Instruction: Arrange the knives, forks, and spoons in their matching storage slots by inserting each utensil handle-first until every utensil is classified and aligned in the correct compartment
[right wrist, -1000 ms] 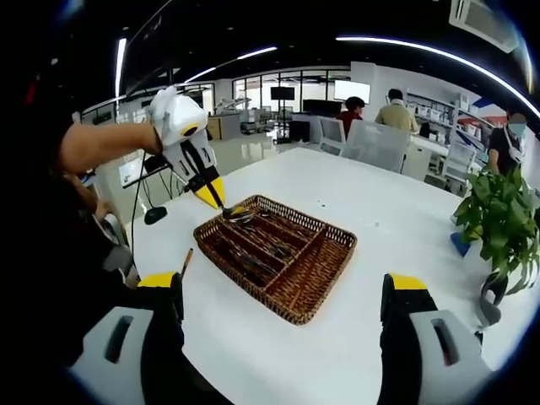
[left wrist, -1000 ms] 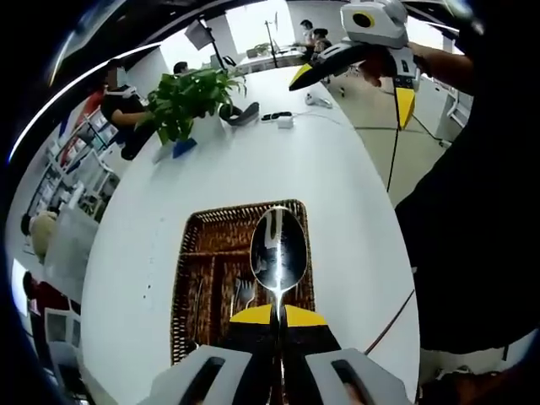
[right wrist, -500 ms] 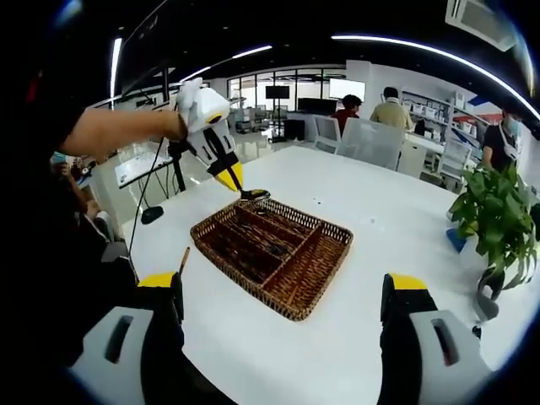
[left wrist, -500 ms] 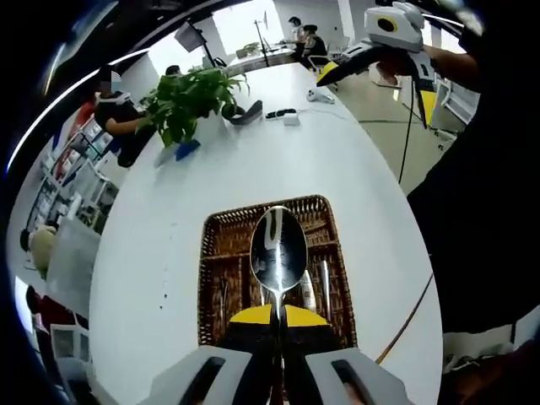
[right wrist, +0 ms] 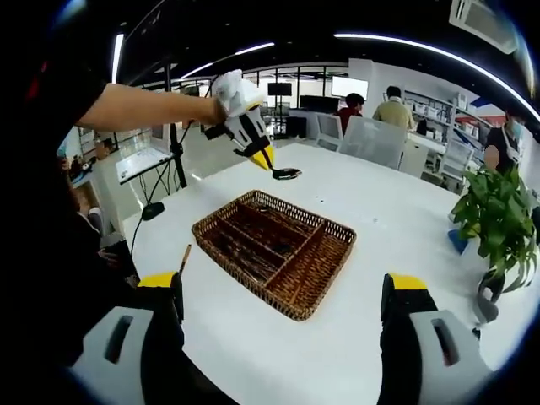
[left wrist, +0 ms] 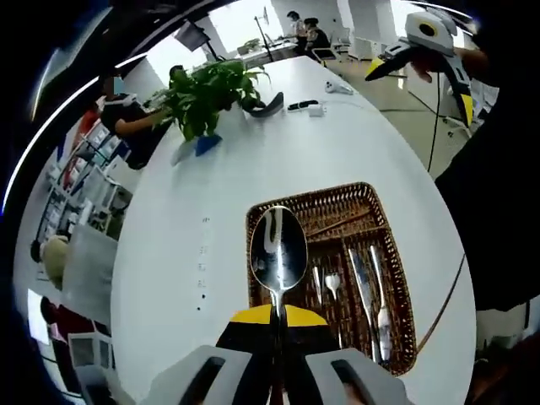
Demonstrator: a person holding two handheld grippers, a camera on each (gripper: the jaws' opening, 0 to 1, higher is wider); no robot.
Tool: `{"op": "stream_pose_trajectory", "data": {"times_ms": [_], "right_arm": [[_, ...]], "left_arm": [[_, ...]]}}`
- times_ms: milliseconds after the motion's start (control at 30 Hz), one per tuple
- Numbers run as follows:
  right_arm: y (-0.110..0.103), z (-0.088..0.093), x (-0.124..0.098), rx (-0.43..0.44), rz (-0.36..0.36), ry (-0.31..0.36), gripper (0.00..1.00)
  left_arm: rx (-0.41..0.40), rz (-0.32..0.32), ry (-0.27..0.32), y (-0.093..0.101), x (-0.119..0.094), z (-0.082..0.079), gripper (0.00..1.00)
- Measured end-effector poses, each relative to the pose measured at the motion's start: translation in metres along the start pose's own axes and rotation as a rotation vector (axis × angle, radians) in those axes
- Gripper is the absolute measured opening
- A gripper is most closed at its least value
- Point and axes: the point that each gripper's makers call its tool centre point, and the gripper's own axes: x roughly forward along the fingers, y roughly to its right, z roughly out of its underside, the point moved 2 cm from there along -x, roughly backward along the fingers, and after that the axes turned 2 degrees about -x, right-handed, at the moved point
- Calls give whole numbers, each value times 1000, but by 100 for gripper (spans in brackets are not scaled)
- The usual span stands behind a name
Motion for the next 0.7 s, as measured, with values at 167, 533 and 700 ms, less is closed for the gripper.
{"op": "stream_pose_trajectory", "data": {"times_ms": [167,533,700], "right_arm": [[1,-4,1,-2,4,6,99],[5,-14,-4,31,31,29,99],[6,-9,-8,40,39,24,99]], "left_arm": [[16,-8,-4,-21,-3,-1,0],[14,-10,1,-38,3,-11,0],[19,-1,-4,-32,10,-12,0]]}}
